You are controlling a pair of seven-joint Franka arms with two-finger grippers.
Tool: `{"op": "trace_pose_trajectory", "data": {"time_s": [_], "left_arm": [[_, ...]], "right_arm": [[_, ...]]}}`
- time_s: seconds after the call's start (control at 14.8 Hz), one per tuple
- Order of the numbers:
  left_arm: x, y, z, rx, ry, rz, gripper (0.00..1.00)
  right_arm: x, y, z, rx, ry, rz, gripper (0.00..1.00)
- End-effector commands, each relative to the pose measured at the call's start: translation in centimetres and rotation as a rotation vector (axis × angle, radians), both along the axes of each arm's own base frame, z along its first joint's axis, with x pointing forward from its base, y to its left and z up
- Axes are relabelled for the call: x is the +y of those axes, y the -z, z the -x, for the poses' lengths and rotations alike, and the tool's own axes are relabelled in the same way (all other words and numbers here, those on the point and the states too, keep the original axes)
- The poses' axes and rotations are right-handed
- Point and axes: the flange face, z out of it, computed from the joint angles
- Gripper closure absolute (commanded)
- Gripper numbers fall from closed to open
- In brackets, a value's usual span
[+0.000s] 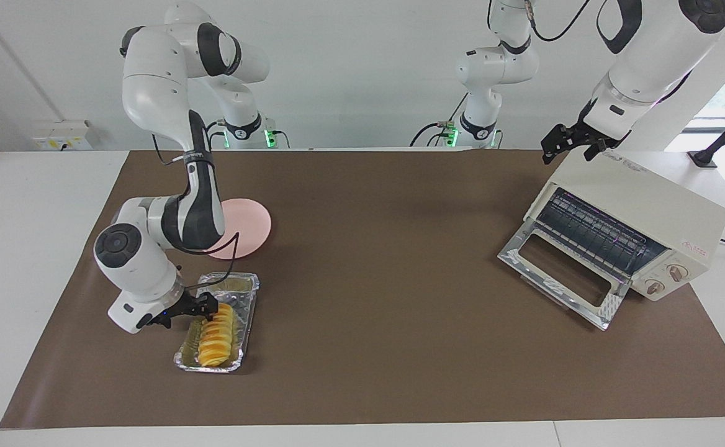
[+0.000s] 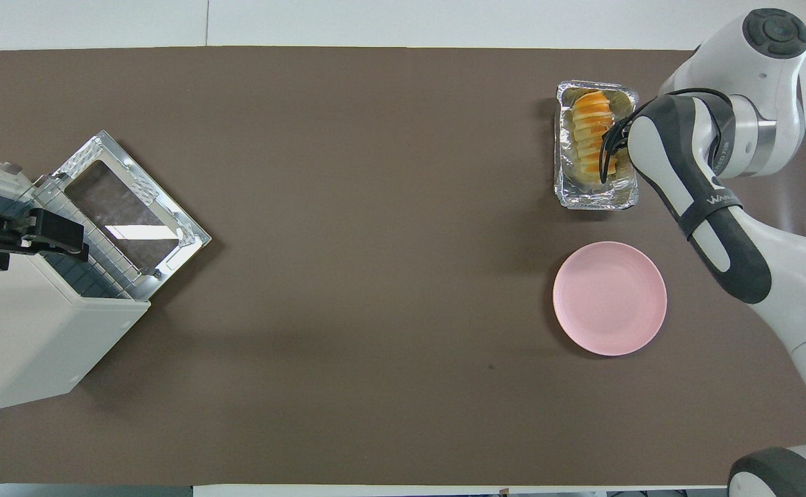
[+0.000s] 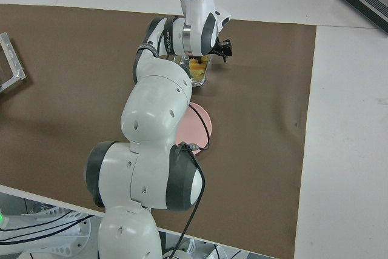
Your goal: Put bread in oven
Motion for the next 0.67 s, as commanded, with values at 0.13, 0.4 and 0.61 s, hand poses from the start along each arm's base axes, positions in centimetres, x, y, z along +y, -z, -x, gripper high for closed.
{"op": "trace_pose_trajectory", "data": {"time_s": [0.13, 0.4, 0.61], "left_arm": [[0.3, -0.4, 0.7, 0.002, -0.004, -0.015, 0.0], [0.3, -0.4, 0.7, 0.002, -0.004, -0.015, 0.0], [0.3, -0.4, 0.7, 0.002, -0.004, -0.015, 0.0]], "right_arm": [[0.5, -0.4, 1.1, -0.004, 0.001, 0.005, 1.0], [1.2, -0.5, 0.9, -0.022, 0.011, -0.005, 1.0], [1.2, -0.4, 1.0, -0.019, 0.011, -0.005, 1.0]]}}
